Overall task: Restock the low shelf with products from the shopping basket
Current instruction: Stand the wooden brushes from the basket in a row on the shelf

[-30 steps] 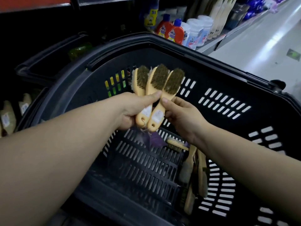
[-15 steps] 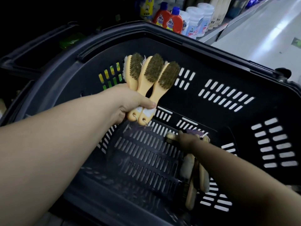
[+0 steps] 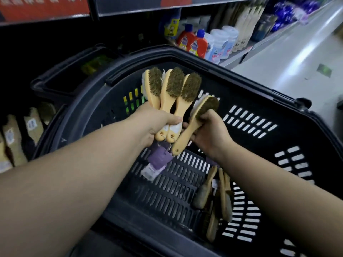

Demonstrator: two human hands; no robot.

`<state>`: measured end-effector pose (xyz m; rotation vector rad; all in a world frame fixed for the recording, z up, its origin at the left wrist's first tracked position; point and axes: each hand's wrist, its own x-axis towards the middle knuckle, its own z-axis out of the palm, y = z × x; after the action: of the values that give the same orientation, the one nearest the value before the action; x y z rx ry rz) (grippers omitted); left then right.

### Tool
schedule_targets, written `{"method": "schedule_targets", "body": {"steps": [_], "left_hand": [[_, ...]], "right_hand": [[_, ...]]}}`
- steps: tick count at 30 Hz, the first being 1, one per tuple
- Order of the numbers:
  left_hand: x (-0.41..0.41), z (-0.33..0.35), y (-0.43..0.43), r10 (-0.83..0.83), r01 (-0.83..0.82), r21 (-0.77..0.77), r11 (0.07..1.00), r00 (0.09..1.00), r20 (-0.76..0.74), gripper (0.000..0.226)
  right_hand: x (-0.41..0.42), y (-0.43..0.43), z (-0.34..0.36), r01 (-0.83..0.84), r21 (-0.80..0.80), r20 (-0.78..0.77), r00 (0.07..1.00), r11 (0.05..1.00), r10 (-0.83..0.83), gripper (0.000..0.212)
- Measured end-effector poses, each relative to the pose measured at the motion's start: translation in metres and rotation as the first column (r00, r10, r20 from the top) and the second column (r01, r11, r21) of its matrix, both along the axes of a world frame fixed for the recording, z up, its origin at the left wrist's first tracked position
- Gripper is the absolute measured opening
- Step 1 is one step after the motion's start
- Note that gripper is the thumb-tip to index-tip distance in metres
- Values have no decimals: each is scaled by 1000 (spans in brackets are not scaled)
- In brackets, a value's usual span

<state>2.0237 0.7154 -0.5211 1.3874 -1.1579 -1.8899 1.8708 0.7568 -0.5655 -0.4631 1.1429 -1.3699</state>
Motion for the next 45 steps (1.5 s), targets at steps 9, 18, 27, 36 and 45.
{"method": "schedule_targets", "body": {"steps": [9,18,27,36,45], "left_hand": [[56,51,24,33,-47,-70,996,979,-199,47],[183,65,55,263,-291,-61,955,921,-287,41],[284,15,90,597,-614,8,789,765,-242,37],[351,-35,84,765,-755,138,641,615,-189,38],[415,-65,70,904,-903,45,428,428,-17,43]], "right_hand": [[82,27,97,-20,-93,65,998,995,26,12],[201,20,132,-290,55,-33,956,955,292,44],[308,11,104,-414,201,-266,850,888,456,41],[355,-16,27,-477,236,-257,809,846,528,23],[416,-54,-50,-595,238,-318,699,768,640,22]]}}
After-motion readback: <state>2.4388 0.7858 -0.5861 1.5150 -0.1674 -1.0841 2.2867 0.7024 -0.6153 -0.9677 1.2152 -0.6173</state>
